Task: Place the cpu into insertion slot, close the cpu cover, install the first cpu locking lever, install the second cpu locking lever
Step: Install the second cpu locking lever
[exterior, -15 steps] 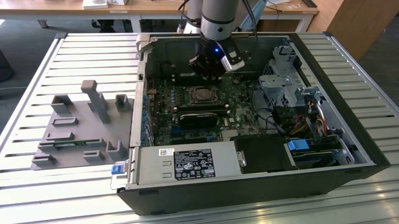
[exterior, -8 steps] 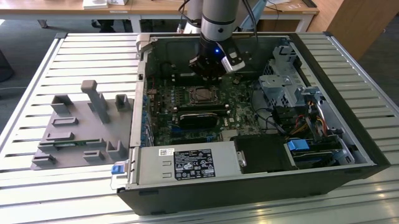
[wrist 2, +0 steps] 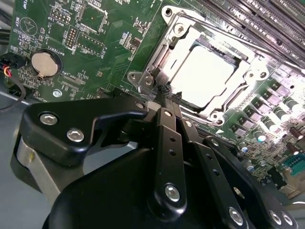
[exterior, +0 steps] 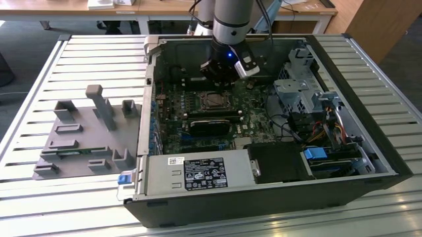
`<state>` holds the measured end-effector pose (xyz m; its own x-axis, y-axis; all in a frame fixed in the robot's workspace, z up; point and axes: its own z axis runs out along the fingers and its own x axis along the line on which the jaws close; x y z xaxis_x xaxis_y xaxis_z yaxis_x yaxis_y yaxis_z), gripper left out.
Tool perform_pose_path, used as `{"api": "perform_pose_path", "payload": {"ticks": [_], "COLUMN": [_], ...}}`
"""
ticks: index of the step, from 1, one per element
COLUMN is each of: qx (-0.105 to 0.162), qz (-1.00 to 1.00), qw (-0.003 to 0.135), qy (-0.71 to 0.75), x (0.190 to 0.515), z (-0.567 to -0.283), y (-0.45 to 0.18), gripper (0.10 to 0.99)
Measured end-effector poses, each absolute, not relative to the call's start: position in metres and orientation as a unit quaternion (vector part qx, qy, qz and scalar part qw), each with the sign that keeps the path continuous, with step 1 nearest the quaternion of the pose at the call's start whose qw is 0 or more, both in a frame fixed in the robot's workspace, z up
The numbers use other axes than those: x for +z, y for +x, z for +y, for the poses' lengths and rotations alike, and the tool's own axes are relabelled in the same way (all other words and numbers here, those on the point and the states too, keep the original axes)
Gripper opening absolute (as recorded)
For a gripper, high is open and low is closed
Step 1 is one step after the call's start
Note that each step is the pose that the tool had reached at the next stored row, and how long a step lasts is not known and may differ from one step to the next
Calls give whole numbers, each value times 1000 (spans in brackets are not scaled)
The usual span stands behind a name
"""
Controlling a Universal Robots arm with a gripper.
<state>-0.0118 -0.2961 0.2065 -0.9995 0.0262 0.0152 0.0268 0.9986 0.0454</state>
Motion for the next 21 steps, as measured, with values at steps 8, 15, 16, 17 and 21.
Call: {"api": "perform_pose_path", "payload": {"ticks": [8,15,16,17,21], "qx": [-23,-23,-23,-23,-23], "qz": [-1000,-1000,-1000,-1000,-1000], "qw": [7,7,7,7,7], "qy": [-13,-13,-13,-13,-13], "x": [216,235,239,243,246], "z": [-296,-296,-296,-296,-298], "y": [-12,-12,-12,-12,-12], "gripper": [106,106,106,106,106]}}
